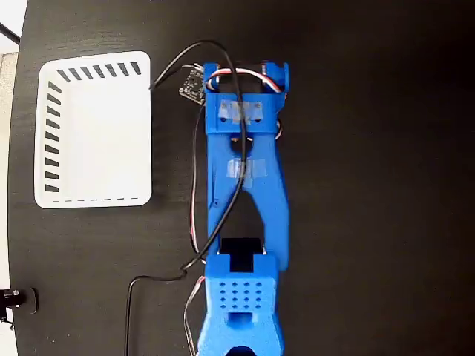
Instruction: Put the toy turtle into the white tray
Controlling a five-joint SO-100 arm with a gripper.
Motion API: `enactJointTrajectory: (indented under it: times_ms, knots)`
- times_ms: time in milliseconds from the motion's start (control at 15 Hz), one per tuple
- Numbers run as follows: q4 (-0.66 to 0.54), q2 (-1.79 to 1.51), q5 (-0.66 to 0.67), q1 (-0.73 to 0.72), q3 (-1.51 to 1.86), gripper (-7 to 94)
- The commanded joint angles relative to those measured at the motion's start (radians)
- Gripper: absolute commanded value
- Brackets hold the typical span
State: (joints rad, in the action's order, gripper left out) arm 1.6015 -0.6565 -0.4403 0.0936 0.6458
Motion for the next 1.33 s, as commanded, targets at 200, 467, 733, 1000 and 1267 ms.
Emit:
enactJointTrajectory:
  times_ms: [200, 467, 733, 1000, 1267]
  knots:
    - [0.008, 0.008, -0.002, 0.012, -0.086, 57]
    - [0.008, 0.011, 0.0, 0.026, -0.106, 36]
    - [-0.023, -0.012, -0.018, 0.044, -0.064, 0]
    - [-0.048, -0.091, 0.035, 0.049, 0.003, 0]
    - [-0.057, -0.459, 0.081, 0.038, 0.215, 0]
